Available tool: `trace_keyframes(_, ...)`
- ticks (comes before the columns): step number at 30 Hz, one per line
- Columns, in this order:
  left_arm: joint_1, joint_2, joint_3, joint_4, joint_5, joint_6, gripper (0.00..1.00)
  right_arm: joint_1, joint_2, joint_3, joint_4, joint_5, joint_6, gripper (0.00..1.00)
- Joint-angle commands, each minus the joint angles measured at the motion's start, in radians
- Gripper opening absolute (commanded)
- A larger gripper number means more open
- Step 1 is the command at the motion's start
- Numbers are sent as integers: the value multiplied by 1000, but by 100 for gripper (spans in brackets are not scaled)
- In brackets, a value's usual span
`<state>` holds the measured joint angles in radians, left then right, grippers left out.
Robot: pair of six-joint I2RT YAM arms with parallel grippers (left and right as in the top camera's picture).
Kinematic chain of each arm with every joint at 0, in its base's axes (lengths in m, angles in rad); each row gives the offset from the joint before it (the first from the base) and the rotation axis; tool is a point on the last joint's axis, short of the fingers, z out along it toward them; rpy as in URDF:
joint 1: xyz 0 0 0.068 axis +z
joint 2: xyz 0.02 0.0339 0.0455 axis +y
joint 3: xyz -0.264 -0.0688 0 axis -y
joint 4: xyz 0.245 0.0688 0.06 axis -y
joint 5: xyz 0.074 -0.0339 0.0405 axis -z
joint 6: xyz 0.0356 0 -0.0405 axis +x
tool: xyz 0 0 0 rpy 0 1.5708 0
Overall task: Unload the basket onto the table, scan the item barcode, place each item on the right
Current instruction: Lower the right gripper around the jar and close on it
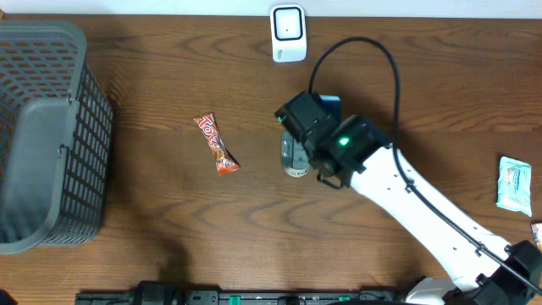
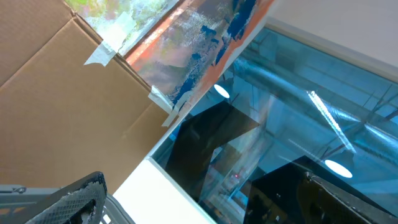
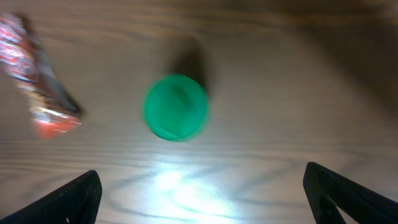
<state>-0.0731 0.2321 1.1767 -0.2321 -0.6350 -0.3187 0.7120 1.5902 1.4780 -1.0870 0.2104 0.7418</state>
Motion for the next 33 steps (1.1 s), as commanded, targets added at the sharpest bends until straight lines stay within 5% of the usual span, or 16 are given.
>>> trace_keyframes(1, 5, -9, -3, 2, -2, -10, 98, -55, 2, 18, 51, -167, 13, 99)
trace_keyframes(10, 5, -9, -3, 2, -2, -10, 98, -151, 179, 20, 66, -337, 72, 93)
trace_keyframes(33, 5, -9, -3, 2, -2, -10, 98, -118, 422, 22, 139, -314, 43, 98)
